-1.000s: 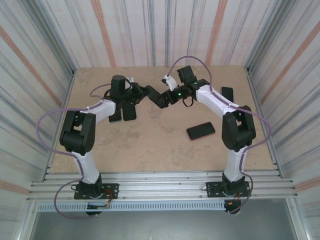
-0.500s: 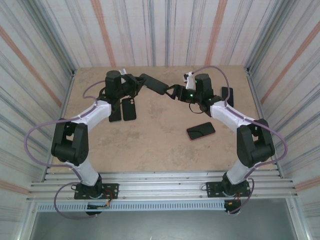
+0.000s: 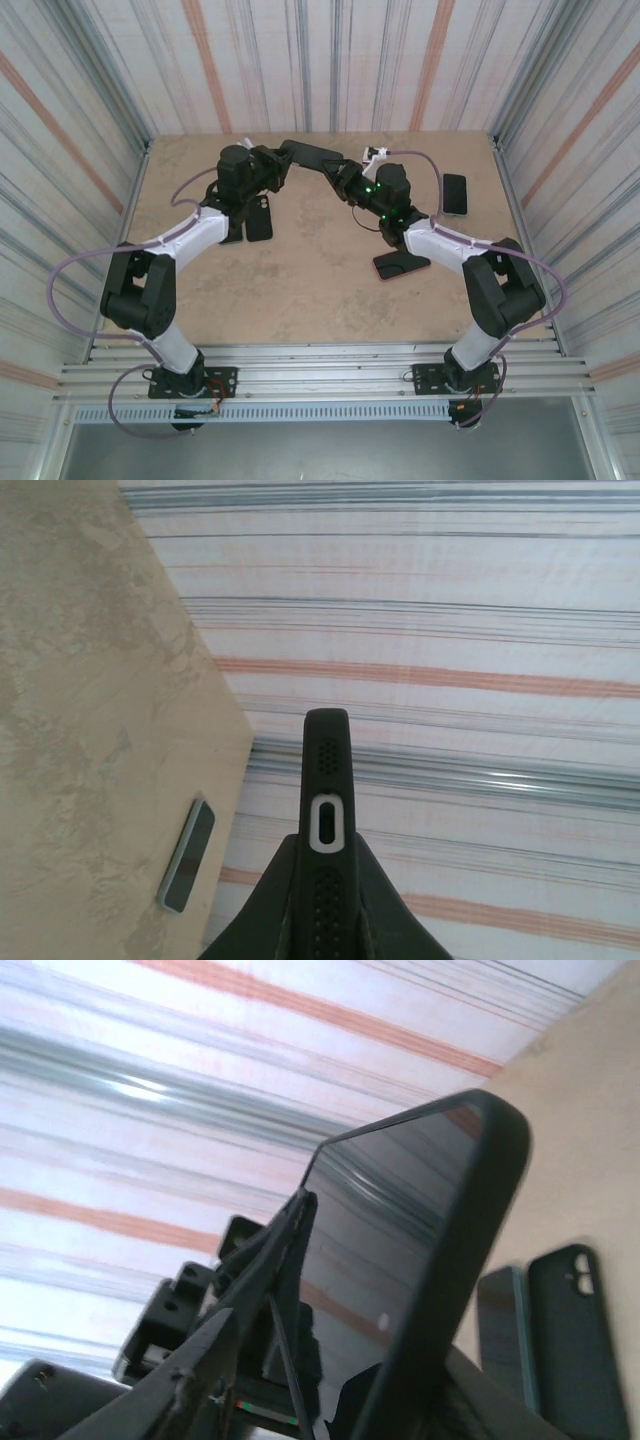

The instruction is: Take the phone out of the phone case

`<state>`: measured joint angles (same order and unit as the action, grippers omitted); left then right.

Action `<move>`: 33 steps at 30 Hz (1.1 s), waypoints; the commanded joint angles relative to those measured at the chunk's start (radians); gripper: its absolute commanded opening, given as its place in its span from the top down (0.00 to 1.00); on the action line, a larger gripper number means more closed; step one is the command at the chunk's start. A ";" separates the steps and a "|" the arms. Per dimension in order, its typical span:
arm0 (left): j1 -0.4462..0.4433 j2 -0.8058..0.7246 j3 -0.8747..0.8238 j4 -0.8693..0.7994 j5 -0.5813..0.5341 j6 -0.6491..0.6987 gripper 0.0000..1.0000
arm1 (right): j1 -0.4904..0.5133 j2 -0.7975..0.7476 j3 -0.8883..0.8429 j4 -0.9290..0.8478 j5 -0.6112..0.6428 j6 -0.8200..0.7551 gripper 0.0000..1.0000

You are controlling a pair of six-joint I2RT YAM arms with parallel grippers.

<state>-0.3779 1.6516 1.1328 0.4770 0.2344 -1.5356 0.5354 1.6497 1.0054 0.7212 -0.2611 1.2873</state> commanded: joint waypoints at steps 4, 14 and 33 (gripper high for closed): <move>-0.025 -0.080 -0.018 0.095 -0.077 -0.038 0.96 | 0.048 0.014 -0.012 0.152 0.156 0.159 0.65; -0.049 -0.090 -0.032 0.109 -0.098 -0.057 0.96 | 0.084 0.068 0.039 0.192 0.253 0.213 0.74; -0.025 -0.142 -0.056 0.002 -0.062 0.007 0.40 | 0.074 0.071 0.071 0.196 0.242 0.151 0.95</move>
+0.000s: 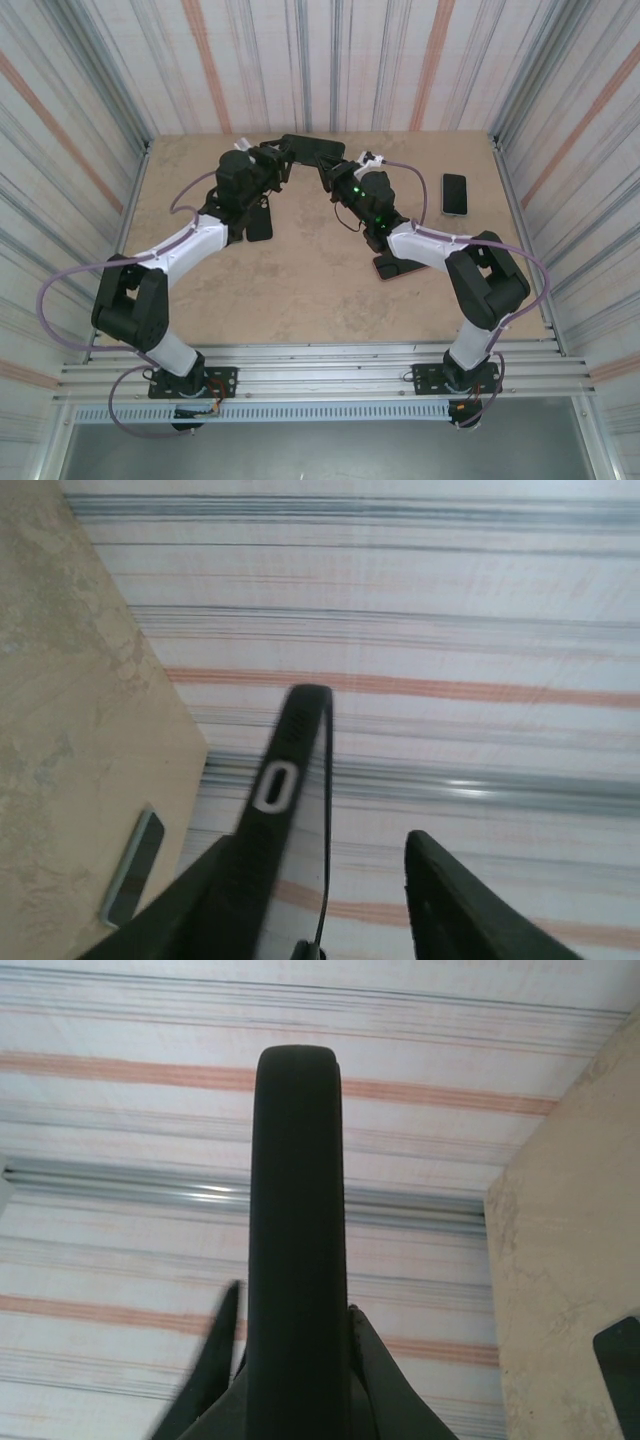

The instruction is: Take the phone out of the phone case

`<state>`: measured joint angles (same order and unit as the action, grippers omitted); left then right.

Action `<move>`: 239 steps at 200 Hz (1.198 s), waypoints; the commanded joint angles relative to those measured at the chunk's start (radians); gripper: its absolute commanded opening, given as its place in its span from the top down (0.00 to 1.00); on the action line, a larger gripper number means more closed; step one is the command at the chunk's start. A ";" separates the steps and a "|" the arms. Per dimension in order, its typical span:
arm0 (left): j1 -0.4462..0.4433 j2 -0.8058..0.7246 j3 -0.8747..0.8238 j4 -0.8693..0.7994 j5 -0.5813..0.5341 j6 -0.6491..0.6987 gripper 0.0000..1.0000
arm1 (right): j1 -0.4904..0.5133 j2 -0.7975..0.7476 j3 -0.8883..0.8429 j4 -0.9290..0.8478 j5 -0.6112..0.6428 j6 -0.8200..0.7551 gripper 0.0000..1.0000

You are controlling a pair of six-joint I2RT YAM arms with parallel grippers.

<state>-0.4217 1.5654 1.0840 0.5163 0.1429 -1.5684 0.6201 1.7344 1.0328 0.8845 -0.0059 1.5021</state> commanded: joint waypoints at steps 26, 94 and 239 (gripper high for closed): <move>0.077 -0.101 -0.003 -0.165 0.105 0.156 0.31 | -0.055 -0.051 0.049 -0.036 -0.123 -0.196 0.96; 0.190 -0.044 0.358 -0.642 0.542 1.005 0.28 | -0.157 -0.110 0.199 -0.506 -0.610 -0.833 0.96; 0.181 0.043 0.670 -1.430 0.825 2.163 0.34 | -0.097 -0.089 0.565 -1.341 -0.815 -1.913 0.92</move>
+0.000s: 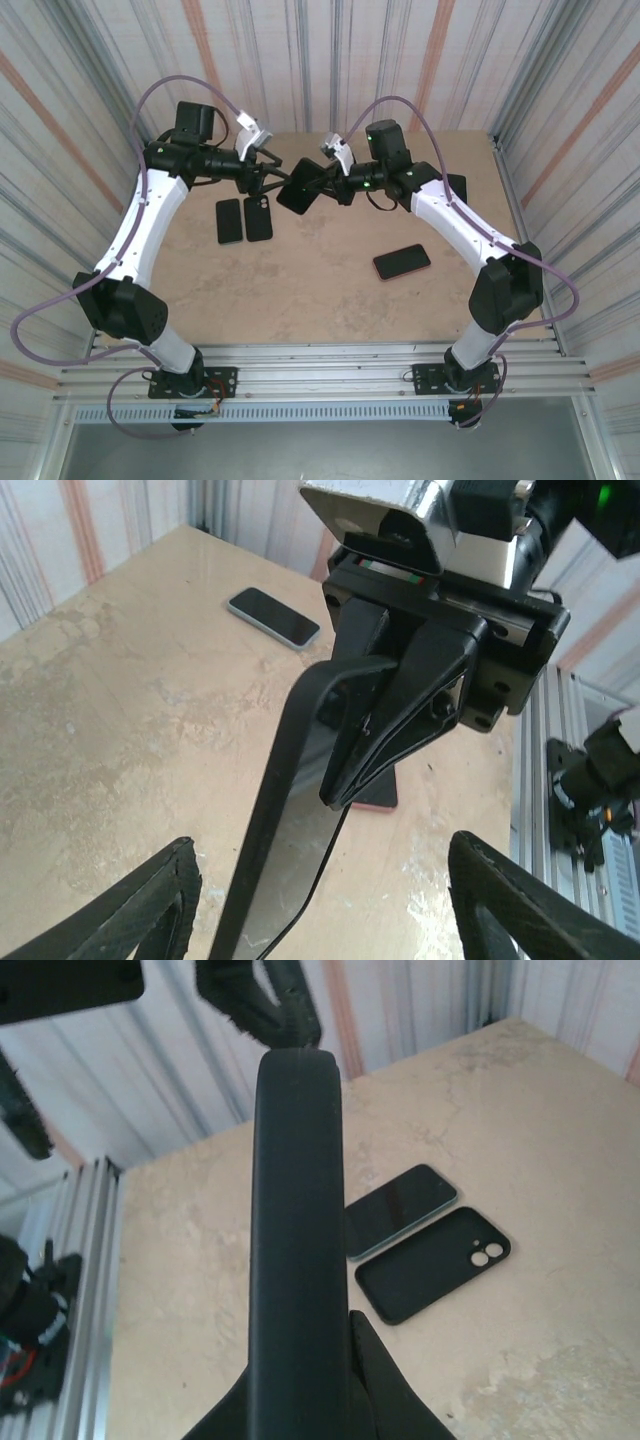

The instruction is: Take the phone out of the phone case

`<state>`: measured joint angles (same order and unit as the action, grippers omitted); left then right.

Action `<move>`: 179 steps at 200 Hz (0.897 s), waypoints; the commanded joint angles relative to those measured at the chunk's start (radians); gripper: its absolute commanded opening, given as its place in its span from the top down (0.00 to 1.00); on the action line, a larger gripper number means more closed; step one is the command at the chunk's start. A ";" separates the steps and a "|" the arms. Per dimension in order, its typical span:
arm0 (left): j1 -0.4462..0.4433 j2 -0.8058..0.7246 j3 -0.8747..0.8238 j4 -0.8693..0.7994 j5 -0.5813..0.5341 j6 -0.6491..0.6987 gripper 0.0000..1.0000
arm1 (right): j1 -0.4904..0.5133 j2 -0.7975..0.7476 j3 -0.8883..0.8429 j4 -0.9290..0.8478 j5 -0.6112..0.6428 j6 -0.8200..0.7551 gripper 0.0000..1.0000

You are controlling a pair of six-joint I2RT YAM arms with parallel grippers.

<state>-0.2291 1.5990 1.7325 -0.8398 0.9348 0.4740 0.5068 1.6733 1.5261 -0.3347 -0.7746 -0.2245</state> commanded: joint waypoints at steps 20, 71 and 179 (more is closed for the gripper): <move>-0.035 0.021 0.027 -0.090 0.016 0.130 0.39 | 0.023 -0.020 0.112 -0.167 -0.065 -0.219 0.92; -0.062 0.021 0.038 -0.123 0.010 0.170 0.54 | 0.065 0.002 0.202 -0.274 -0.092 -0.293 0.92; -0.074 -0.016 0.022 -0.133 0.065 0.184 0.73 | 0.090 0.061 0.262 -0.372 -0.092 -0.368 0.92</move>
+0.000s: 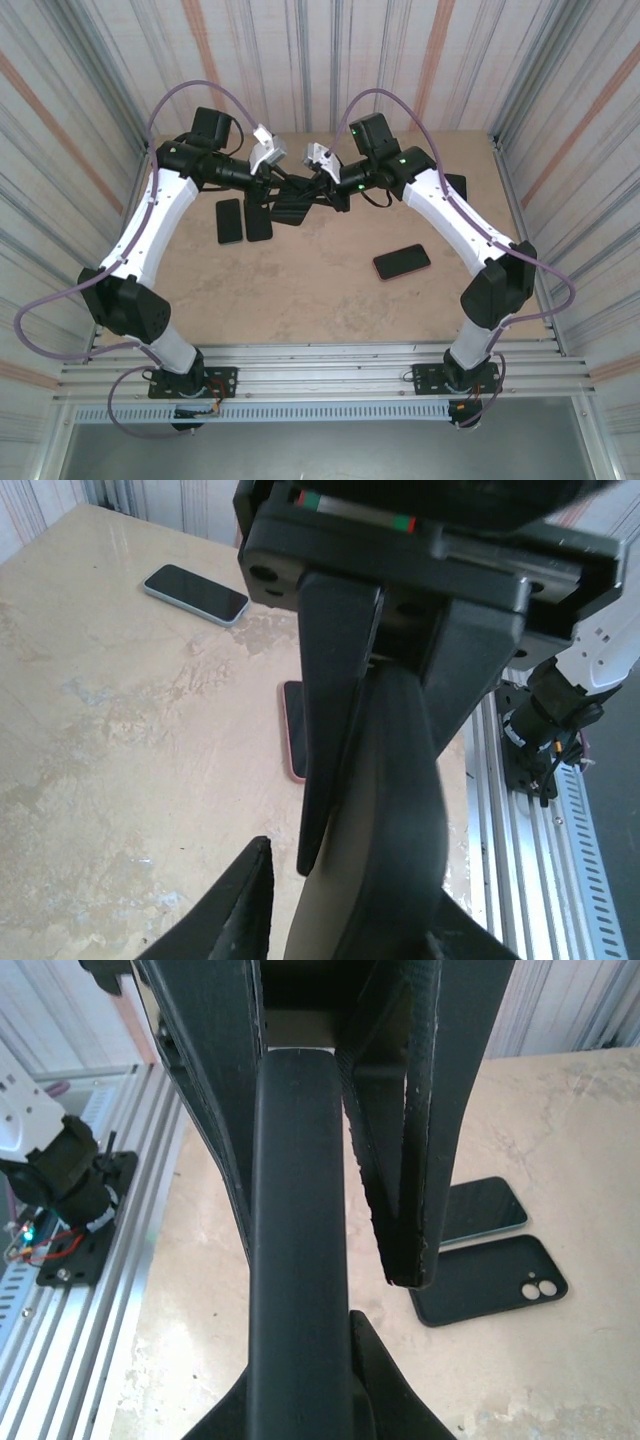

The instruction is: Take the phone out of the phone case

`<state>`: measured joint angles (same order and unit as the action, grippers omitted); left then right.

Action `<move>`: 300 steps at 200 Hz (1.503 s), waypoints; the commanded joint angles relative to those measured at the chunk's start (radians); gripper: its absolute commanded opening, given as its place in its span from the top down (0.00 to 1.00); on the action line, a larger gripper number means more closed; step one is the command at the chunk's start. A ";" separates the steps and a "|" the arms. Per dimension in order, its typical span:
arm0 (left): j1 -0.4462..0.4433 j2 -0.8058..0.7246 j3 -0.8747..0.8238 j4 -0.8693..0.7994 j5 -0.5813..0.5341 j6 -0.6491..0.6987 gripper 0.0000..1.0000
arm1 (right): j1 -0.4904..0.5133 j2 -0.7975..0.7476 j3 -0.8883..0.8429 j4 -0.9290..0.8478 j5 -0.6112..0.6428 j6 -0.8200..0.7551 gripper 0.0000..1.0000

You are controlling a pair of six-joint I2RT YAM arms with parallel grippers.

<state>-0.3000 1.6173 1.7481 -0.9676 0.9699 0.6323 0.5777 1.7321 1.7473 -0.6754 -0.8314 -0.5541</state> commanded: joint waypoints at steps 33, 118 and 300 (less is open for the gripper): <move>-0.003 -0.023 0.015 -0.010 0.062 0.030 0.82 | 0.030 0.008 0.048 -0.042 -0.025 -0.044 0.93; 0.013 -0.041 0.004 0.037 0.079 -0.034 0.97 | 0.030 -0.005 0.017 0.018 -0.021 0.025 0.54; 0.013 -0.205 -0.473 1.190 -0.391 -1.500 0.95 | -0.105 -0.355 -0.871 1.316 0.429 1.554 0.28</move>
<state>-0.2634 1.4788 1.3014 0.0216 0.7055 -0.6140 0.4389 1.4220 0.9375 0.4698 -0.5354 0.7979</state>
